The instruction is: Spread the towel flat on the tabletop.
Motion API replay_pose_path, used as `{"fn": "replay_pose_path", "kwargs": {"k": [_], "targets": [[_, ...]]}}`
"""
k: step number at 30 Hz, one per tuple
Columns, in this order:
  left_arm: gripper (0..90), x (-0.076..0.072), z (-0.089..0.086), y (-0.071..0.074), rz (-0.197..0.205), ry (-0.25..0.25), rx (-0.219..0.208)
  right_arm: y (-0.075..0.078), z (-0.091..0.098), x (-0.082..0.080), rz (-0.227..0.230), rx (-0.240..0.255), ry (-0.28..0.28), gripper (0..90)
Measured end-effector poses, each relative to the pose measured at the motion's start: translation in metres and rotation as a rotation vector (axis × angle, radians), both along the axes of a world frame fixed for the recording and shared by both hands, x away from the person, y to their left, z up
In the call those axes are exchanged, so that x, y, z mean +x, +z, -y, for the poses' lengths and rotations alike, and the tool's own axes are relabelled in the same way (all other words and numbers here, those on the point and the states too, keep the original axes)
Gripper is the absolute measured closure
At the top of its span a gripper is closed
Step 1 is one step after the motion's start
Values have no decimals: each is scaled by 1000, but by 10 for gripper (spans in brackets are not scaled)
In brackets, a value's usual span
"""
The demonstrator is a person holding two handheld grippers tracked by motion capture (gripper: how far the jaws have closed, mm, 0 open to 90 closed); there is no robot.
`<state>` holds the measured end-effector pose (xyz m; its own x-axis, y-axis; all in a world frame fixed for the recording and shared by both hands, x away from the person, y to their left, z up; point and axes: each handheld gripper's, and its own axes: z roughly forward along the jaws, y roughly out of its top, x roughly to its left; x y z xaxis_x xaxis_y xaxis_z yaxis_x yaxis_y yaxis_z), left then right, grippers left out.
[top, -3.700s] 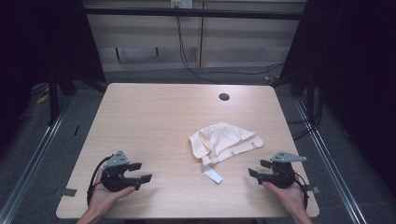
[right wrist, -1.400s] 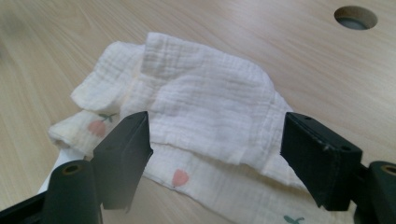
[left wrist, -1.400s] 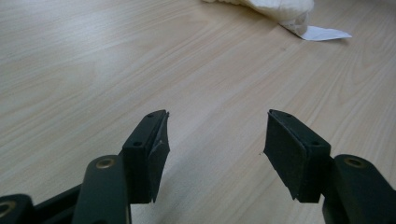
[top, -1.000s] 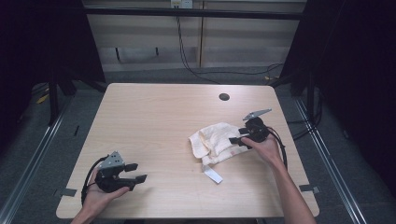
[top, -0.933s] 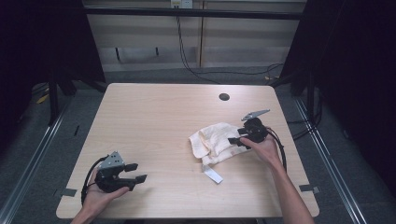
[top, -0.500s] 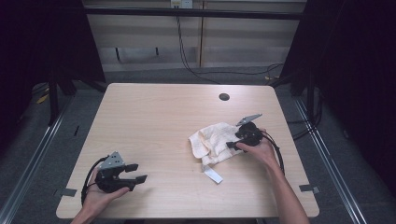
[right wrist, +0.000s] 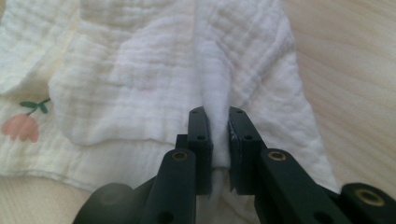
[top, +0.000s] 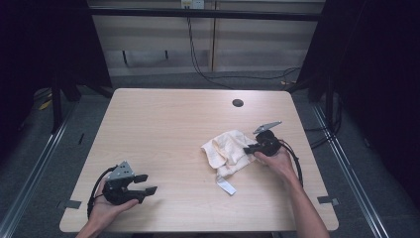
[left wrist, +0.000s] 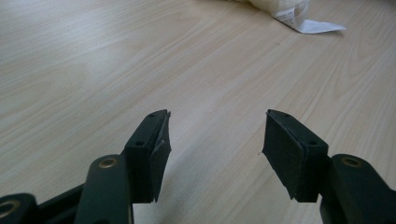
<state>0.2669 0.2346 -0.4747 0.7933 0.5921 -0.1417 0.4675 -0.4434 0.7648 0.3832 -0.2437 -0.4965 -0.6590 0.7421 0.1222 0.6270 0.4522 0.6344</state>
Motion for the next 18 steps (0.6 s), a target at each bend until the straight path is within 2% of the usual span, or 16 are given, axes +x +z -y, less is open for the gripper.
{"fn": "replay_pose_path", "kwargs": {"k": [7,9,13,16,18], "targets": [[409,0,0,0,-3,0,-2,0,-2,-7,-3,4,19,827],[411,0,1,0,-1,6,-5,0,-5,-13,14,-3,21,834],[421,1,3,0,1,11,-4,-2,-5,-20,20,27,12,836],[356,3,6,1,-8,20,-15,-3,-8,-24,20,39,22,837],[363,3,6,2,-13,16,-23,-2,-10,-25,19,30,24,837]]}}
